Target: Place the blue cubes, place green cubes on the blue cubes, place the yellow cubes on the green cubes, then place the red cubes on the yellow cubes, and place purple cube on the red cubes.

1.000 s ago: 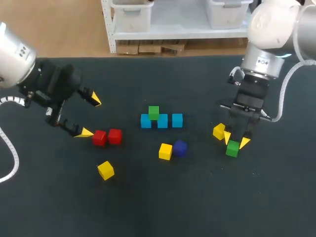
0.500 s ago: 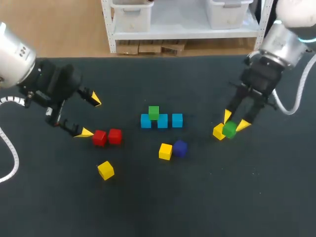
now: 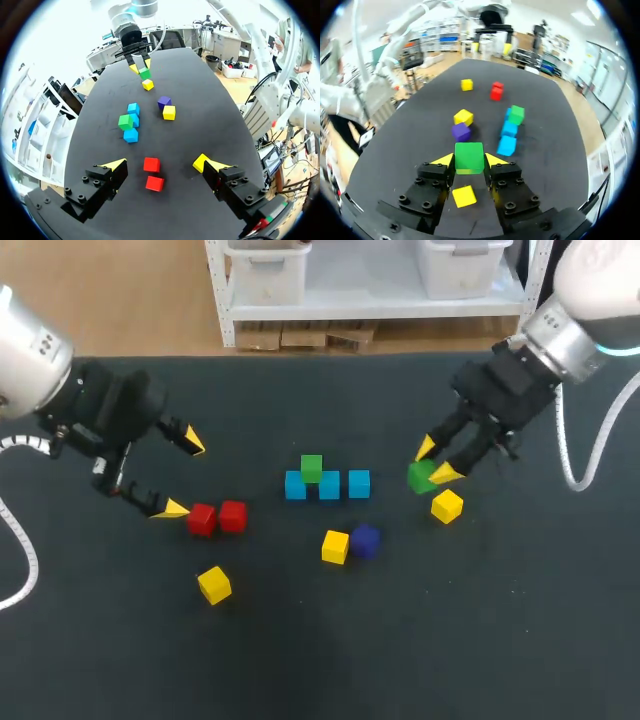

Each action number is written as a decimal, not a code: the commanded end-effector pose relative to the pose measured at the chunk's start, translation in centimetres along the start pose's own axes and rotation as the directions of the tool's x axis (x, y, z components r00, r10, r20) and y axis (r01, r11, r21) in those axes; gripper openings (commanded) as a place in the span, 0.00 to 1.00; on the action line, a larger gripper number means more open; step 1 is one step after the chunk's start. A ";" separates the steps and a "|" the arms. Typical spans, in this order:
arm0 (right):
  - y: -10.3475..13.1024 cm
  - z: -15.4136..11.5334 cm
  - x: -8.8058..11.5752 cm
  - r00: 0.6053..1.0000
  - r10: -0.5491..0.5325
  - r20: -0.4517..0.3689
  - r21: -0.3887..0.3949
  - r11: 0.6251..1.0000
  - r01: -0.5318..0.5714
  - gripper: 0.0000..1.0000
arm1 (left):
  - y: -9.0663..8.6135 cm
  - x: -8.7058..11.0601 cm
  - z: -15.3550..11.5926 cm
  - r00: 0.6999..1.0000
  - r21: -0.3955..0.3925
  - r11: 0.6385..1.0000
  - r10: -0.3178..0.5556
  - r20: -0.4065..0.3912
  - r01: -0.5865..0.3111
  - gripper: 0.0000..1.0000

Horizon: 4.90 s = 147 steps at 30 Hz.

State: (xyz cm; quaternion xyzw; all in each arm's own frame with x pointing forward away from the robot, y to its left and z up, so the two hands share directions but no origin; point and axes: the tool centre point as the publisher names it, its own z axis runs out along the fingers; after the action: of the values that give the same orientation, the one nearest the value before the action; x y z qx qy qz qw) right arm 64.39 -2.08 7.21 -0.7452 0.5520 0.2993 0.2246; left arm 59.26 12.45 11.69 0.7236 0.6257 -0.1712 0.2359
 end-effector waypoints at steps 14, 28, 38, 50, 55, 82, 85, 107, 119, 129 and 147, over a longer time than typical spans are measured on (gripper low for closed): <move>-4.3 4.1 -3.5 0.979 0.200 -0.034 0.310 0.933 -0.180 0.00 | -0.1 0.1 0.0 1.000 -0.003 1.000 0.004 0.005 -0.004 1.00; -6.5 6.5 -4.0 0.980 0.197 -0.037 0.279 0.943 -0.179 0.00 | -0.1 0.1 0.0 1.000 -0.003 1.000 0.004 0.005 -0.004 1.00; -6.9 6.9 -3.0 0.971 0.235 -0.043 0.287 0.934 -0.213 0.00 | -0.1 0.1 0.0 1.000 -0.003 1.000 0.004 0.005 -0.004 1.00; -7.2 7.4 -2.7 0.968 0.248 -0.044 0.285 0.932 -0.226 0.00 | -0.1 0.1 0.0 1.000 -0.003 1.000 0.004 0.005 -0.004 1.00; -7.4 7.7 -2.7 0.967 0.251 -0.045 0.281 0.932 -0.229 0.00 | -0.1 0.1 0.0 1.000 -0.003 1.000 0.004 0.005 -0.004 1.00; -7.4 8.4 -2.4 0.960 0.275 -0.057 0.275 0.928 -0.250 0.00 | -0.1 0.1 0.0 1.000 -0.003 1.000 0.004 0.005 -0.004 1.00; -7.5 8.5 -2.3 0.959 0.277 -0.057 0.272 0.928 -0.252 0.00 | -0.1 0.1 0.0 1.000 -0.003 1.000 0.004 0.005 -0.004 1.00; -8.0 8.4 -1.9 0.957 0.286 -0.050 0.271 0.926 -0.262 0.00 | -0.1 0.1 0.0 1.000 -0.003 1.000 0.004 0.005 -0.004 1.00; -8.0 8.6 -2.0 0.957 0.285 -0.047 0.265 0.928 -0.263 0.00 | -0.1 0.1 0.0 1.000 -0.003 1.000 0.004 0.005 -0.004 1.00; -8.0 8.6 -1.9 0.956 0.290 -0.045 0.265 0.926 -0.268 0.00 | -0.1 0.1 0.0 1.000 -0.003 1.000 0.004 0.005 -0.004 1.00; -8.1 8.8 -1.8 0.955 0.294 -0.042 0.258 0.926 -0.274 0.25 | -0.1 0.1 0.0 1.000 -0.003 1.000 0.004 0.005 -0.004 1.00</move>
State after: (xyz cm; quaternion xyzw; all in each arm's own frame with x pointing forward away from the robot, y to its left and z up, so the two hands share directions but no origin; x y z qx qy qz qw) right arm 69.89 7.31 2.22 -0.6346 0.6961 0.2251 0.2490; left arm 59.26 12.44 11.69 0.7236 0.6257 -0.1712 0.2360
